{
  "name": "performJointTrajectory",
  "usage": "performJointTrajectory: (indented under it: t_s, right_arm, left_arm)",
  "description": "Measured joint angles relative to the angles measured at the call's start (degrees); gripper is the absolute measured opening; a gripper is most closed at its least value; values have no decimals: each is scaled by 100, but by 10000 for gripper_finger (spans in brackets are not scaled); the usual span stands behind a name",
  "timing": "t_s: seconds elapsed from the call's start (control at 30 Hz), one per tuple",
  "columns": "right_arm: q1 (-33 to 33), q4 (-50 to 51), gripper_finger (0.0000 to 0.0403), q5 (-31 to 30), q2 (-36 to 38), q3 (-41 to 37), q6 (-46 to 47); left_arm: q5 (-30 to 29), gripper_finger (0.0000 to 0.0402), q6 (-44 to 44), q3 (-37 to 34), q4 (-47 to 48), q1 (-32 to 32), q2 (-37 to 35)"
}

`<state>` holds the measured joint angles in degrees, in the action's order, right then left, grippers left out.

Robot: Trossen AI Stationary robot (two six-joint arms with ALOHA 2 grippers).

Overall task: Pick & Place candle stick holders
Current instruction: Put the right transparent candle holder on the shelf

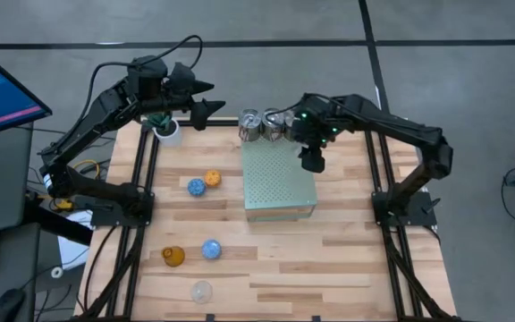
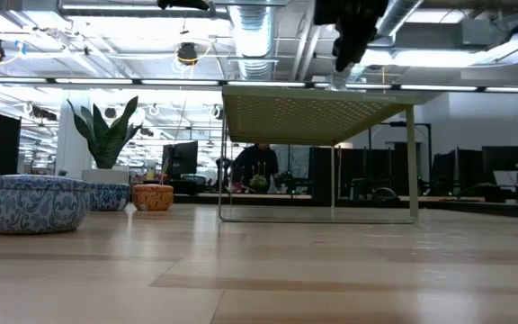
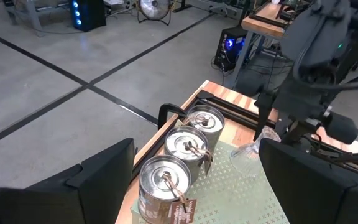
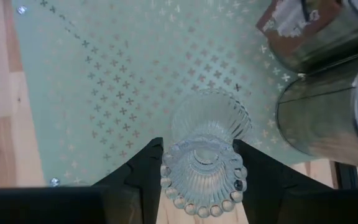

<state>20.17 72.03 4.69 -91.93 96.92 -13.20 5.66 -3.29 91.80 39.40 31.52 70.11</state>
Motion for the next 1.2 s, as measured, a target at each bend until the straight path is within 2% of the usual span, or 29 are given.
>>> performJointTrajectory:
  t_s: [0.43,0.6,0.83,1.07,1.2]
  right_arm:
    - [294,14,152,19,-121,0,-88]
    - [301,79,166,133,-121,0,-88]
    - [298,9,158,142,-121,0,-86]
    - [298,-83,182,142,-121,0,-85]
    - [298,-126,175,141,-121,0,-86]
  left_arm:
    - [-1,346,0,-1,-4,-1,0]
    - [-1,346,0,-1,-4,-1,0]
    - [-1,346,0,-1,-4,-1,0]
    - [-1,346,0,-1,-4,-1,0]
    - [-1,346,2,-1,-4,-1,0]
